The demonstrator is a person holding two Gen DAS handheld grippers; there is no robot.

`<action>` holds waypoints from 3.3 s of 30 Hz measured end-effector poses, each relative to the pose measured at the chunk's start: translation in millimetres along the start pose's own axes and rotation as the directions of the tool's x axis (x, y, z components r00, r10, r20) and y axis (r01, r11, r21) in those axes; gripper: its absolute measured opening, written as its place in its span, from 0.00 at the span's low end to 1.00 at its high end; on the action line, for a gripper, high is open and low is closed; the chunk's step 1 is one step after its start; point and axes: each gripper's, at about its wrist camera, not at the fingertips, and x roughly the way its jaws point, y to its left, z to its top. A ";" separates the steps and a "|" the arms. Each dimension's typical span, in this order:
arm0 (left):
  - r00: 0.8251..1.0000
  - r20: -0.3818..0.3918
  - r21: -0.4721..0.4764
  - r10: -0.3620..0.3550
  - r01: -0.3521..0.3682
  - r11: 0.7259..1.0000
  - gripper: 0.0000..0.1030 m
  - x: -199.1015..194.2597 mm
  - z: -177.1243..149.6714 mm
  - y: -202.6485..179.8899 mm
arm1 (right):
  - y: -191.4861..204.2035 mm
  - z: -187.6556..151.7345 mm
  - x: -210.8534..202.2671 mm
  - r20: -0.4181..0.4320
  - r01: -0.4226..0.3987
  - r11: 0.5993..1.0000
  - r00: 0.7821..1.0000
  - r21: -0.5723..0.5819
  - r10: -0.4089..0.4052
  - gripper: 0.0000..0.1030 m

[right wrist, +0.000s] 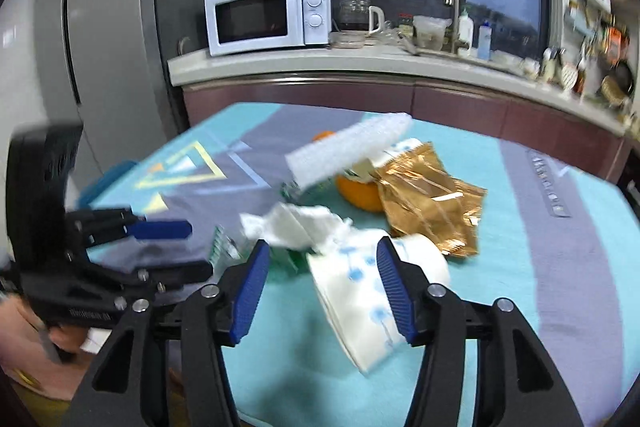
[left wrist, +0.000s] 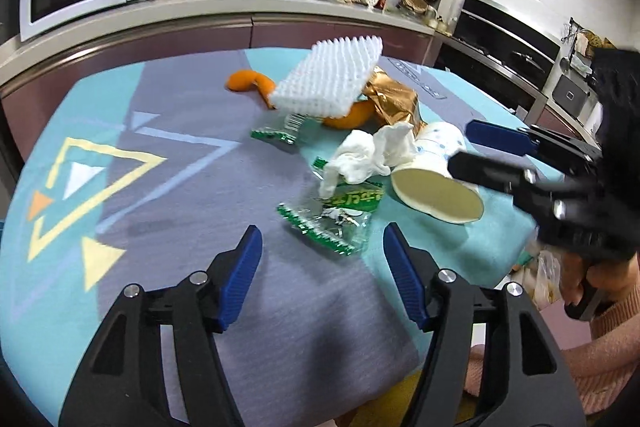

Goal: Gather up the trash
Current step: 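Grasp the green snack wrapper with the left gripper while the right grasps the paper cup, then carry the wrapper and the dotted paper cup over the blue bin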

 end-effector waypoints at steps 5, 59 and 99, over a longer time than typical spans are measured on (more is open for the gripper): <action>0.998 -0.052 -0.012 0.018 -0.019 1.000 0.54 20.3 4.4 1.2 | 7.3 -16.4 -0.4 0.003 0.098 0.991 0.995 -0.096 -0.099 0.57; 0.943 0.149 -0.334 0.297 -0.235 0.913 0.10 -157.2 -41.1 125.8 | 70.1 66.4 -19.8 0.158 -0.411 0.910 0.897 -0.051 0.413 0.02; 0.784 -0.070 -0.606 0.617 -0.524 0.598 0.10 -209.7 -110.3 319.2 | 304.4 148.4 152.9 -0.212 -0.757 0.647 0.649 -0.087 0.731 0.02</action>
